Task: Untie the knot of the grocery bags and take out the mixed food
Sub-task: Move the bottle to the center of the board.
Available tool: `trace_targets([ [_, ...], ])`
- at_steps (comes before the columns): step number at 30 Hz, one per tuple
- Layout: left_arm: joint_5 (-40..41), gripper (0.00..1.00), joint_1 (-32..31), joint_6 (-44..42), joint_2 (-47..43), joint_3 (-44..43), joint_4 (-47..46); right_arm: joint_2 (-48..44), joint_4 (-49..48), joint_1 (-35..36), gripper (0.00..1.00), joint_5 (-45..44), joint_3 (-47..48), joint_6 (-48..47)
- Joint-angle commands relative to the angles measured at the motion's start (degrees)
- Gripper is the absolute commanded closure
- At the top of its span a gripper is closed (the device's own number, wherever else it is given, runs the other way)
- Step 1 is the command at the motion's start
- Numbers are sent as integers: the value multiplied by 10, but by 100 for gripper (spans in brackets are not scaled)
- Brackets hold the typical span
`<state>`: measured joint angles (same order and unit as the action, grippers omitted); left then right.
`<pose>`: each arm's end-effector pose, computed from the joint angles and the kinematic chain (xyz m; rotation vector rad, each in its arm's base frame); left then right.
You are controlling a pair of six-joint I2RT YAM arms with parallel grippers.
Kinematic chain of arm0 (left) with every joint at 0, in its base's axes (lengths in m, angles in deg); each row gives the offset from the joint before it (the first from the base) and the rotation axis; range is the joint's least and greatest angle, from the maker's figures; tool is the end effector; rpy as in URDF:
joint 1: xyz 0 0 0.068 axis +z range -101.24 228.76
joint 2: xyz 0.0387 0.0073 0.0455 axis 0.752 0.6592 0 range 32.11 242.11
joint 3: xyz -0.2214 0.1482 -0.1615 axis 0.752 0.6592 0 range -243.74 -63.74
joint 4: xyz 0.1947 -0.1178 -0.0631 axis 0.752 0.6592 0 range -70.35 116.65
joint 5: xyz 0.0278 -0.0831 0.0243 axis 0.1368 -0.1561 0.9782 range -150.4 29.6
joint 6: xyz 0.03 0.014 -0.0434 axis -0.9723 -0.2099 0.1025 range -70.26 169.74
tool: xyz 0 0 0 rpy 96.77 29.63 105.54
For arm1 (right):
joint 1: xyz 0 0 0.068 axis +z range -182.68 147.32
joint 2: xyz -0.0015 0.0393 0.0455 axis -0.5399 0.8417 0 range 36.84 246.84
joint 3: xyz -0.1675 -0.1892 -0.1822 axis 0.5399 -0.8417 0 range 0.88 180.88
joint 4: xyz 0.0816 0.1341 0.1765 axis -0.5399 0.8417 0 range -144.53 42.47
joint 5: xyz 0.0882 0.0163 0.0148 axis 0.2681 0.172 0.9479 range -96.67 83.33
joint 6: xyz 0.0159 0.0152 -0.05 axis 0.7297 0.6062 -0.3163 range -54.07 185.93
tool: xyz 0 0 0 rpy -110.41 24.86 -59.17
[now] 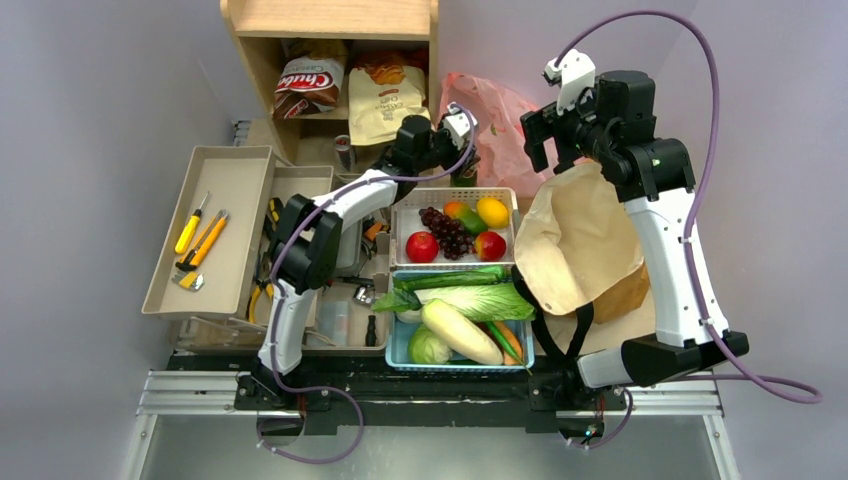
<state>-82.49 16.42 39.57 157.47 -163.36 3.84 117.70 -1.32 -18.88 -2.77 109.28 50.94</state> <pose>0.4357 -0.2922 0.3022 0.9010 1.5254 -0.6172 0.2293 0.0588 0.5195 -0.5436 1.9436 0.0557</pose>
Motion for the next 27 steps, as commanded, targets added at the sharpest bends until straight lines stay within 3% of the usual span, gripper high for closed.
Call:
trace_targets([
  [1,-11,48,-1,55,6,-36,-29,-6,1,0,1,-7,14,6],
  [3,-14,58,-1,74,6,-40,-27,-5,2,0,1,-6,12,5],
  [6,-10,86,-2,105,-6,-33,-26,-6,2,-1,1,-6,12,2],
  [9,-4,100,-3,127,-30,-10,-31,-7,-1,0,1,-6,7,-1],
  [19,73,100,-1,126,-105,94,-82,-13,-15,0,1,3,-12,-7],
  [27,138,100,9,106,-121,114,-101,-15,-19,-1,1,8,-19,-13],
])
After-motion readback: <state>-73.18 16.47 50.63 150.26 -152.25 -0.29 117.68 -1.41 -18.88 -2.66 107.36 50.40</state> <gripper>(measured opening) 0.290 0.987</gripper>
